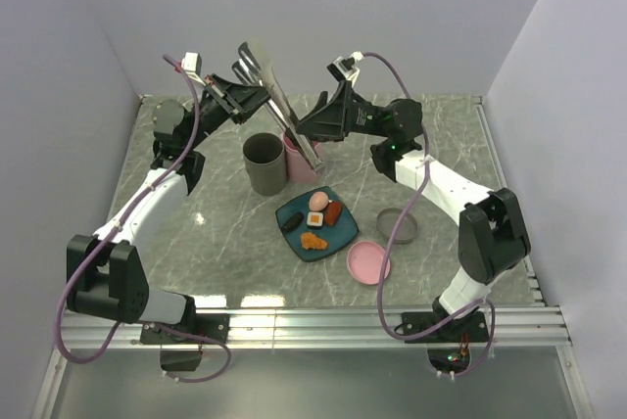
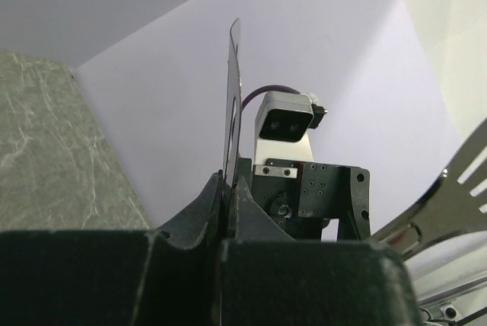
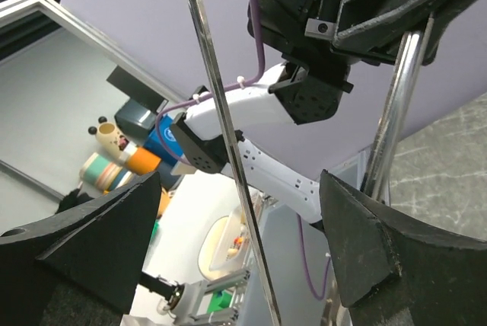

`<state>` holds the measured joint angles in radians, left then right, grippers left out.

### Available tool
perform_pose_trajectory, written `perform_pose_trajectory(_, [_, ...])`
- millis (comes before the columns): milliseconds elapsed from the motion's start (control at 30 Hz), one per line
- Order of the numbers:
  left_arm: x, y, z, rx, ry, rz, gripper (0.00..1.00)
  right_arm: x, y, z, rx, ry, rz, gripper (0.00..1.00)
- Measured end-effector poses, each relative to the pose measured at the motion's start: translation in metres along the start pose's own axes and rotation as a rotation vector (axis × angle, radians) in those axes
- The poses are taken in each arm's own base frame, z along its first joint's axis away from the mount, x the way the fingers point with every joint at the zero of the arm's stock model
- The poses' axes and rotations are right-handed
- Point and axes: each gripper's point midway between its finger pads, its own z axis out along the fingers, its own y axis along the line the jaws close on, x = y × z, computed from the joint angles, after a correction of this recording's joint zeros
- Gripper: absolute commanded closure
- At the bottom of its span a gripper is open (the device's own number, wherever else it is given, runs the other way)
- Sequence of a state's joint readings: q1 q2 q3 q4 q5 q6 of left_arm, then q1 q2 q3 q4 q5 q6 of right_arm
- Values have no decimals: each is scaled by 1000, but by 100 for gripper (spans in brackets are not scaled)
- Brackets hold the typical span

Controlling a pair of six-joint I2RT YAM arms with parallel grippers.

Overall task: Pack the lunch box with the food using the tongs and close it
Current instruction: Pick up the clamp at the center of the board.

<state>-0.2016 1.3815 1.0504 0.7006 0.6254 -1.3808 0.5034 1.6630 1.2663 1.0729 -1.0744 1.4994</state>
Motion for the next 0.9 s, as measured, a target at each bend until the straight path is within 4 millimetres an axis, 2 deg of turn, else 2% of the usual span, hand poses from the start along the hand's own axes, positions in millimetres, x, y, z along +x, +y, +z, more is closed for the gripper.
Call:
perform_pose_trajectory(200, [-3,-1,0,6,-6,5,100,-2,1,0,-4,-12,-21,9])
perform_pose_trajectory(467, [-6,-1,-2,8,-12,19,100,-23,-30,-22,156,-72,-53,9])
perform_pose_trajectory(667, [-6,-1,-2,9,-11,22,100,-13,-52,-23,230,-42,-43,9])
perform_pose_trajectory(767, [-6,-1,-2,9,-10,22,100,-9,-50,-21,221,-27,-50,9])
perform_pose_trajectory(900, [-6,-1,-2,9,-11,21,100,-5,-37,-15,165,-13,-73,8])
